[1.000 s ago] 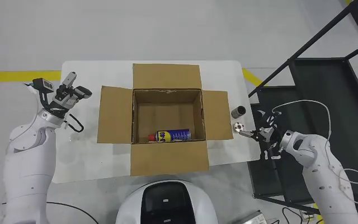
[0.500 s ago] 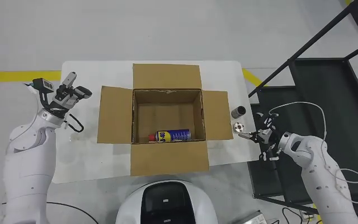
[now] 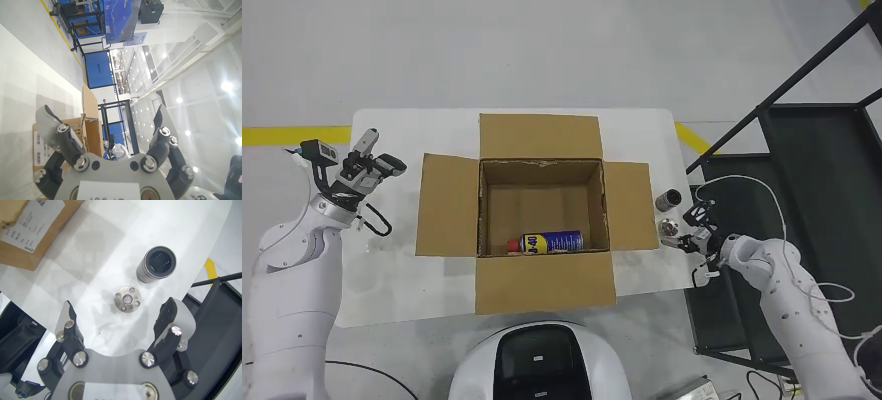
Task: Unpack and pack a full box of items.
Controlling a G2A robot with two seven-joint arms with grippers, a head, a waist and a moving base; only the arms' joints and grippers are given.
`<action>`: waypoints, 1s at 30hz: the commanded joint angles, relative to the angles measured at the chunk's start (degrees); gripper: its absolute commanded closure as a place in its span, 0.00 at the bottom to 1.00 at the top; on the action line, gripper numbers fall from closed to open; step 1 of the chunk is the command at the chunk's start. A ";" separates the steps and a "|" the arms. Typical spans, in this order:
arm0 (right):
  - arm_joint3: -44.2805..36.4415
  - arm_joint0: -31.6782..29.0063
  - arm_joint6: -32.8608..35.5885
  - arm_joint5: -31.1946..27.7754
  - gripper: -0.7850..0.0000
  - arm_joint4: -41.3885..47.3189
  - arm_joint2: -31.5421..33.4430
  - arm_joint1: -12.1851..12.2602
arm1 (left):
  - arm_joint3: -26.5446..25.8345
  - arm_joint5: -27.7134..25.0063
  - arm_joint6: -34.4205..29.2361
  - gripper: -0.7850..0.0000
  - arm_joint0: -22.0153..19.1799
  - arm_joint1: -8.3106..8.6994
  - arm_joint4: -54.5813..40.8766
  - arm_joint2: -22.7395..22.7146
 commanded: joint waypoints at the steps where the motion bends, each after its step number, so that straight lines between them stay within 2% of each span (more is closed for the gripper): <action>1: 1.88 1.41 0.03 -0.18 0.00 -0.51 -1.40 -0.19 | 0.00 0.00 0.00 0.00 0.00 0.00 0.00 0.00; 13: 13.79 9.93 -1.74 0.72 0.00 -1.04 -7.71 -1.59 | 0.00 0.00 0.00 0.00 0.00 0.00 0.00 0.00; 24: 19.69 13.39 -3.62 -0.93 0.00 -2.10 -11.18 -2.29 | 0.00 0.00 0.00 0.00 0.00 0.00 0.00 0.00; 26: 20.30 13.79 -4.01 -1.25 0.30 -2.07 -11.52 -2.35 | 0.00 0.00 0.00 0.00 0.00 0.00 0.00 0.00; 27: 20.51 13.99 -4.22 -1.31 0.49 -2.11 -11.65 -2.37 | 0.00 0.00 0.00 0.00 0.00 0.00 0.00 0.00; 29: 20.88 14.31 -4.56 -1.46 0.70 -2.23 -11.80 -2.37 | 0.00 0.00 0.00 0.00 0.00 0.00 0.00 0.00; 30: 21.06 14.44 -4.73 -1.45 0.74 -2.27 -11.84 -2.36 | 0.00 0.00 0.00 0.00 0.00 0.00 0.00 0.00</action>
